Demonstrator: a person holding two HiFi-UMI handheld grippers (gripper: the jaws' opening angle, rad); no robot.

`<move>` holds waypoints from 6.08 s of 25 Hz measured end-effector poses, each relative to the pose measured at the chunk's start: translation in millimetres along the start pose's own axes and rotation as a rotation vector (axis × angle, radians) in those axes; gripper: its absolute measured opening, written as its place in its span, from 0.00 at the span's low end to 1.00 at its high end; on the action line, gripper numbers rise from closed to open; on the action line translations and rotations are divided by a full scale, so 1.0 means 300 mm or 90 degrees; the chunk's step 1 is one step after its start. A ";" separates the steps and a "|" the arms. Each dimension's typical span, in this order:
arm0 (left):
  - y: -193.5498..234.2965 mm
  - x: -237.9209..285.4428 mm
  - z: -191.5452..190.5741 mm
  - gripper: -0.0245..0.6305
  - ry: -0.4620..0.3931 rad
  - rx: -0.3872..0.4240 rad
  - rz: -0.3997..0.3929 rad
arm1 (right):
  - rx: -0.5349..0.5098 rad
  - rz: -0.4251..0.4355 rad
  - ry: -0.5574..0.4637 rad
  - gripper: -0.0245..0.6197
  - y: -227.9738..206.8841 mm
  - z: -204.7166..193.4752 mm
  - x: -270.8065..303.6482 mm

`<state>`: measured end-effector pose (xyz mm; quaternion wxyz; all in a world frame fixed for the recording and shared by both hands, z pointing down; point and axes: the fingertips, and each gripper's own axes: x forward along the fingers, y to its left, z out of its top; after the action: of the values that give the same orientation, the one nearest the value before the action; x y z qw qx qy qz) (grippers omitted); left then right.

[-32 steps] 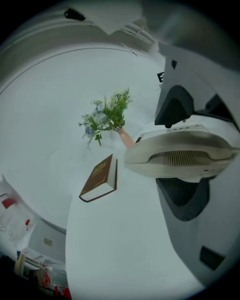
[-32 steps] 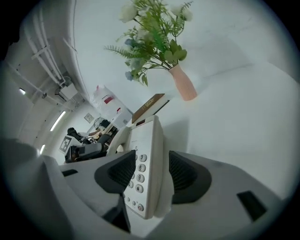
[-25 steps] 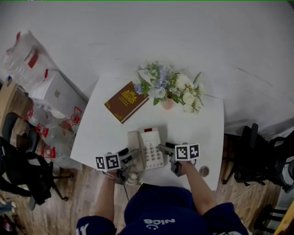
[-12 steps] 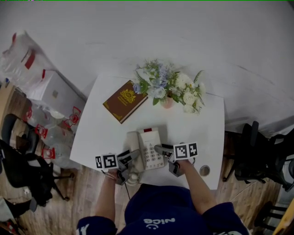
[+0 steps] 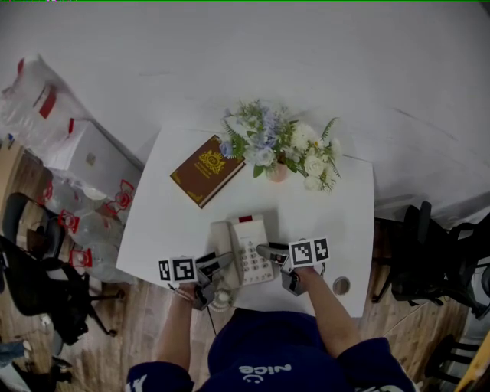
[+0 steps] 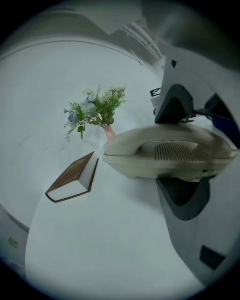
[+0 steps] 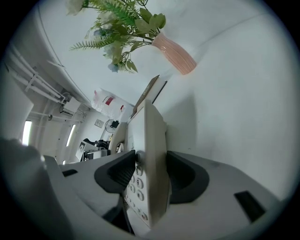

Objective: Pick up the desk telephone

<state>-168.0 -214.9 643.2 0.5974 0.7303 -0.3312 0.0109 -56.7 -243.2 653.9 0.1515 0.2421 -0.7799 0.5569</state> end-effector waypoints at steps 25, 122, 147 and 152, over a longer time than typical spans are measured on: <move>-0.093 -0.050 -0.014 0.58 -0.016 0.068 0.025 | -0.003 0.008 -0.044 0.38 0.063 -0.024 -0.063; -1.008 -0.437 0.153 0.56 -0.317 0.370 -0.114 | -0.361 0.093 -0.430 0.37 0.851 0.236 -0.719; -0.986 -0.449 0.142 0.56 -0.322 0.362 -0.112 | -0.367 0.087 -0.428 0.36 0.851 0.218 -0.700; -0.981 -0.448 0.137 0.56 -0.319 0.362 -0.111 | -0.371 0.085 -0.428 0.36 0.850 0.215 -0.700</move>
<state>-142.3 -168.1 321.3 0.2703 0.8723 -0.3874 -0.1267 -18.2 -193.1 323.3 -0.0850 0.3060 -0.9241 0.2127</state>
